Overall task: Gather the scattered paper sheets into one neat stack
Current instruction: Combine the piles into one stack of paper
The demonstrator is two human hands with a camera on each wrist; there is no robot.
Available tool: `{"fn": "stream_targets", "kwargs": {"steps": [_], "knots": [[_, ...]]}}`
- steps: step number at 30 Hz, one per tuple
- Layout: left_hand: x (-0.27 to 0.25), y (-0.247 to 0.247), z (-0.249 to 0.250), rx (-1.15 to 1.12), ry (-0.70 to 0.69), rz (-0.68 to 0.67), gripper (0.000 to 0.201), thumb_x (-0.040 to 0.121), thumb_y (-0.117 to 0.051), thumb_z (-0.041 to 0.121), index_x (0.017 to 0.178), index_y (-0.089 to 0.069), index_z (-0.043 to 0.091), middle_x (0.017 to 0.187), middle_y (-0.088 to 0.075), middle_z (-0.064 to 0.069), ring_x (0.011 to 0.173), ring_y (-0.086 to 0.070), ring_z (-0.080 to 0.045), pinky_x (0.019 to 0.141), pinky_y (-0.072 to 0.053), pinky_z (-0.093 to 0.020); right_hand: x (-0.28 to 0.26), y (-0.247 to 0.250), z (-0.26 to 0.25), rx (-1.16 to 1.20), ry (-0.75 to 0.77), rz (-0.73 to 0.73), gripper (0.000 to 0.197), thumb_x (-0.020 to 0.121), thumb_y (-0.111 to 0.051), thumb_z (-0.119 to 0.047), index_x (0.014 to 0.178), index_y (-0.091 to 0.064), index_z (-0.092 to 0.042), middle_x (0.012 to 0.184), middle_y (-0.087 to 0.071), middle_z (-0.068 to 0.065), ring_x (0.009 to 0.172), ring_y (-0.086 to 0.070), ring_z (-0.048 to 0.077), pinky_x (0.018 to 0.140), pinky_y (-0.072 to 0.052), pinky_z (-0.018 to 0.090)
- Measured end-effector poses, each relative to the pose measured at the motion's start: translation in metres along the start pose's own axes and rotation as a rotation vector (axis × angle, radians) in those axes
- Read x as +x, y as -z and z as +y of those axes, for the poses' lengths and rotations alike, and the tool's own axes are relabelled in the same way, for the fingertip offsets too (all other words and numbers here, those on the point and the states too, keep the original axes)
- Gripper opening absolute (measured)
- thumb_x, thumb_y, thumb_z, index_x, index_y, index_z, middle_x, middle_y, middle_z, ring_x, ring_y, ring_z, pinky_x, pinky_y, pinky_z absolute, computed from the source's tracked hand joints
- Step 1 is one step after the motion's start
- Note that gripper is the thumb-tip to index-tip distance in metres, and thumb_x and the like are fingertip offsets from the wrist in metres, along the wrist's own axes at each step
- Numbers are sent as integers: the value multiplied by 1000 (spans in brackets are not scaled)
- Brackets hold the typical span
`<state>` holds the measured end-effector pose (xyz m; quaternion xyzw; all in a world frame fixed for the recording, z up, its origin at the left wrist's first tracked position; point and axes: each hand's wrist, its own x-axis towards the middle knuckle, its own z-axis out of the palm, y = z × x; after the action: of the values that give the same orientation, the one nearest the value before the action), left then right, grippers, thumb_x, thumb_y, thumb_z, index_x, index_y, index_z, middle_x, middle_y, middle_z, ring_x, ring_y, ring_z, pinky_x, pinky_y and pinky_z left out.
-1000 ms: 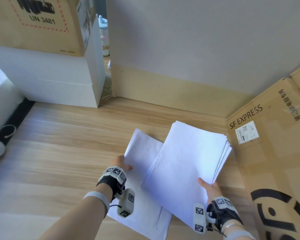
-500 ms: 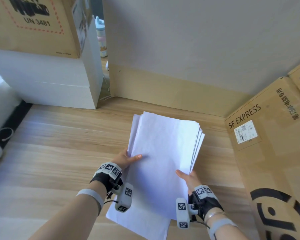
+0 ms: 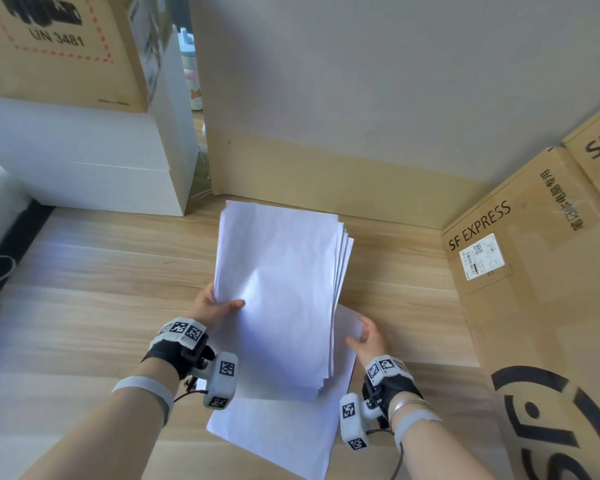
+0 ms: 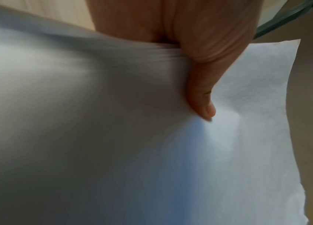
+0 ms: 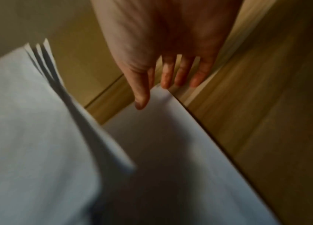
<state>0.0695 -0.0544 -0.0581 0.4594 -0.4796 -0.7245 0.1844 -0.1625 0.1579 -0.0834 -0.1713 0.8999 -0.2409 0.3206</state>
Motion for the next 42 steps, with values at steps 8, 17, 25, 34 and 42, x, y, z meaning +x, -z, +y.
{"fn": "stream_targets", "kwargs": {"steps": [8, 17, 25, 34, 42], "knots": [[0, 20, -8, -31, 0, 49, 41, 54, -66, 5, 91, -53, 17, 82, -61, -6, 67, -59, -20, 52, -55, -23, 6, -5, -14, -345, -127, 107, 86, 52, -84, -42, 125, -46, -15, 129, -44, 12, 123, -36, 31, 103, -28, 33], [3, 28, -12, -30, 26, 70, 45, 68, -68, -12, 104, -51, 10, 82, -59, -6, 65, -60, -19, 46, -55, -19, 11, 2, -17, -148, -126, 20, 41, 89, -58, -17, 122, -52, 5, 127, -58, 20, 116, -56, 33, 92, -43, 31], [4, 39, -19, 4, 87, 107, 38, 80, -55, -15, 109, -47, 8, 79, -58, -8, 52, -65, -13, 41, -53, -20, 14, 61, -12, 287, -55, 286, 21, 91, -47, -3, 104, -57, 10, 108, -64, 29, 87, -50, 19, 76, -37, 28], [10, 42, -23, 54, 138, 145, 36, 79, -53, -21, 106, -47, 2, 64, -60, -8, 36, -60, -2, 35, -48, -16, 22, 106, -24, 448, -47, 469, 23, 91, -45, -11, 102, -54, 7, 107, -63, 30, 90, -61, 35, 82, -48, 42], [11, 40, -26, 126, 237, 104, 51, 78, -58, -16, 126, -46, -6, 99, -57, -19, 90, -55, -30, 82, -47, -46, 29, 96, -62, 579, -42, 518, 14, 92, -45, -14, 93, -52, -2, 90, -57, 17, 85, -57, 29, 83, -50, 44]]}}
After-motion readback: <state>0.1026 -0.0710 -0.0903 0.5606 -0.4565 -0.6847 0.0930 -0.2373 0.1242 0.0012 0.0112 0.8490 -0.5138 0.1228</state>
